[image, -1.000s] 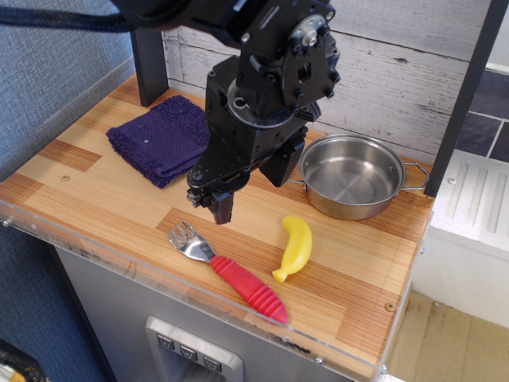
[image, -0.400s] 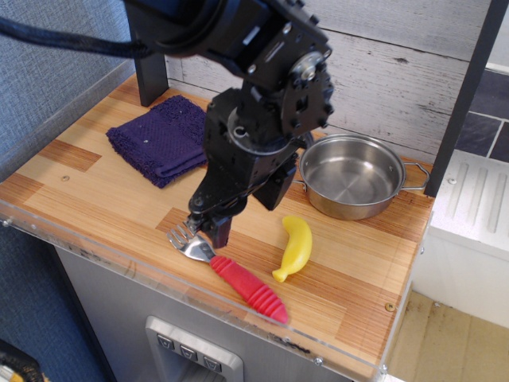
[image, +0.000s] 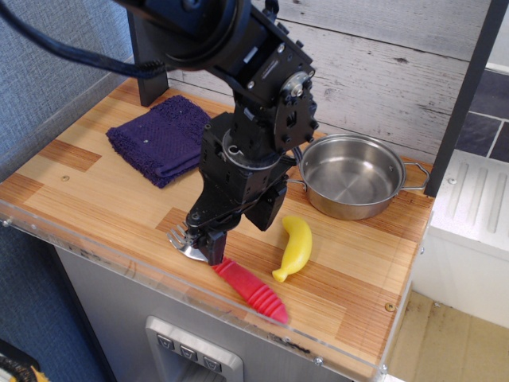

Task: Put the red handled spoon on the purple rag.

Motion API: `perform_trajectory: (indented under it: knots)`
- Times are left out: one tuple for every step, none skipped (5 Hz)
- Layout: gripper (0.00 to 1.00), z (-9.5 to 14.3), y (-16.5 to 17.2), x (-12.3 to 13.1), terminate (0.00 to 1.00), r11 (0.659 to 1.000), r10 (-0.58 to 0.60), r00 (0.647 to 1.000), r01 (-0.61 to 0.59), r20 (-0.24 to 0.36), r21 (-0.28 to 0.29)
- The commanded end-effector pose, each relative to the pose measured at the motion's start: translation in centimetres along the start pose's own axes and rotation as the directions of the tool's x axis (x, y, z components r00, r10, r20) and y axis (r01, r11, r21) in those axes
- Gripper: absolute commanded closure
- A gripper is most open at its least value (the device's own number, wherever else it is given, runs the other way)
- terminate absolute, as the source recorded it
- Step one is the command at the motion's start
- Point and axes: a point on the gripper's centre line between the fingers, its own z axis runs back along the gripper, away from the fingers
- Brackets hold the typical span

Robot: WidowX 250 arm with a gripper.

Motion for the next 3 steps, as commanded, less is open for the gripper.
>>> perform_trajectory:
  knots:
    - [0.00,-1.5,-0.6,-0.3,0.00,1.000,-0.009,0.999,0.010,-0.039,0.011]
    - [0.00,-2.0,-0.8,-0.6,0.00,1.000,-0.020,0.999,0.021,-0.046,0.021]
    - [0.00,-3.3,-0.4,-1.1,0.00,0.998,-0.025,0.998,0.028,-0.060,0.049]
